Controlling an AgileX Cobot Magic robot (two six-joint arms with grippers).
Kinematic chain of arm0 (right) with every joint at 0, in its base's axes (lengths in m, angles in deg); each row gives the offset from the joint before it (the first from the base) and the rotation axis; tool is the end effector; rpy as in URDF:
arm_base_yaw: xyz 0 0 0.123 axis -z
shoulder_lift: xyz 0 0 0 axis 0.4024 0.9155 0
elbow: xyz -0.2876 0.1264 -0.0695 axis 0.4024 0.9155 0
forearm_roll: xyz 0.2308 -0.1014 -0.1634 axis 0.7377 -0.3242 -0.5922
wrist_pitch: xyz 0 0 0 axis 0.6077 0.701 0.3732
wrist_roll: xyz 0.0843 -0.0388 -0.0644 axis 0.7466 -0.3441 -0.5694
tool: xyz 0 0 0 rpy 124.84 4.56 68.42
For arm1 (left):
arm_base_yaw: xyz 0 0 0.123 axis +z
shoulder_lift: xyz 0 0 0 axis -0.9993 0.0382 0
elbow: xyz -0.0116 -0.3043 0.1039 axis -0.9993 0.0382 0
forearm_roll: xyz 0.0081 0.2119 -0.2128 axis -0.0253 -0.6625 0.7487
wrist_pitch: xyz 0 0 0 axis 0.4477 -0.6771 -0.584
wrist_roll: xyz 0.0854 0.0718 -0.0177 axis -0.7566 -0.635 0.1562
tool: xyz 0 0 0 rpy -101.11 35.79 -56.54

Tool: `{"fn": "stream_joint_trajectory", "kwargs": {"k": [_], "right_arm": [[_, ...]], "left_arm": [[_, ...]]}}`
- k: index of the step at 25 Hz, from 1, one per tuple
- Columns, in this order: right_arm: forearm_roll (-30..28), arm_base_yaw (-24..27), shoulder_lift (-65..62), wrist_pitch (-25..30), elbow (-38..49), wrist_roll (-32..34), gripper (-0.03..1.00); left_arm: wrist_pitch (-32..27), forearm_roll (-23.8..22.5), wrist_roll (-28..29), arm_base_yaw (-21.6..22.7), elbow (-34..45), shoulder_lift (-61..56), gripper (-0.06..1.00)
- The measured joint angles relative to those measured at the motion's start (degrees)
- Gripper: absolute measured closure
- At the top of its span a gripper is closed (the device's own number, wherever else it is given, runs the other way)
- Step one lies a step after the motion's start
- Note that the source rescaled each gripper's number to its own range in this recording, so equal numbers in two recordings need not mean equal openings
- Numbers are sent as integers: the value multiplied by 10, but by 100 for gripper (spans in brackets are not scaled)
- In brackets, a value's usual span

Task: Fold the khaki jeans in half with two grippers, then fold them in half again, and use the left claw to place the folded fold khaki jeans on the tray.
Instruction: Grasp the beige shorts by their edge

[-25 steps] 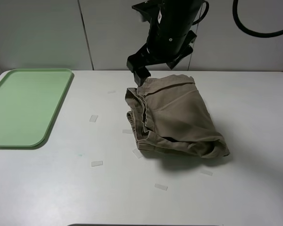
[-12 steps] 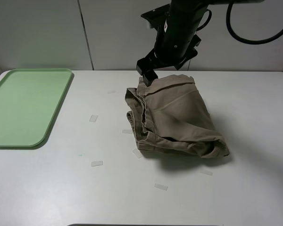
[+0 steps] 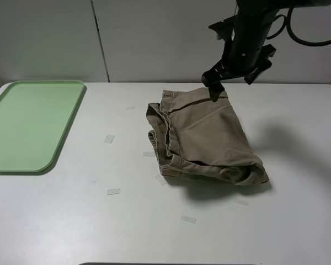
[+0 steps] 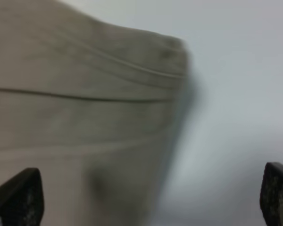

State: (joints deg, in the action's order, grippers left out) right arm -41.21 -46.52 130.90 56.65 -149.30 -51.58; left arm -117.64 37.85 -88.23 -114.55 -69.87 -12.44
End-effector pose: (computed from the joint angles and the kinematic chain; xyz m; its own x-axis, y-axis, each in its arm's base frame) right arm 0.4492 0.1652 0.2250 -0.8644 -0.4017 -0.3025 -0.3567 0.9138 -0.1942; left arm 0.0313 0.0293 0.2951 -0.3536 0.3642 -0.8616 0.1992 0.9293 0.3110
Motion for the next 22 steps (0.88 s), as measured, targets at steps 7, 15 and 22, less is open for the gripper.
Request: {"fn": "stream_joint_trajectory", "kwargs": {"k": [7,15,22], "right_arm": [[18,71,-93,-75,94,-20,-3],[60,167,-227,-111,235,-75,-3],[114,251,-351,-143,343,-153,-3]], "left_arm": [[0,0,0,0,0,0,-5],[0,0,0,0,0,0,-5],[0,0,0,0,0,0,-4]]}}
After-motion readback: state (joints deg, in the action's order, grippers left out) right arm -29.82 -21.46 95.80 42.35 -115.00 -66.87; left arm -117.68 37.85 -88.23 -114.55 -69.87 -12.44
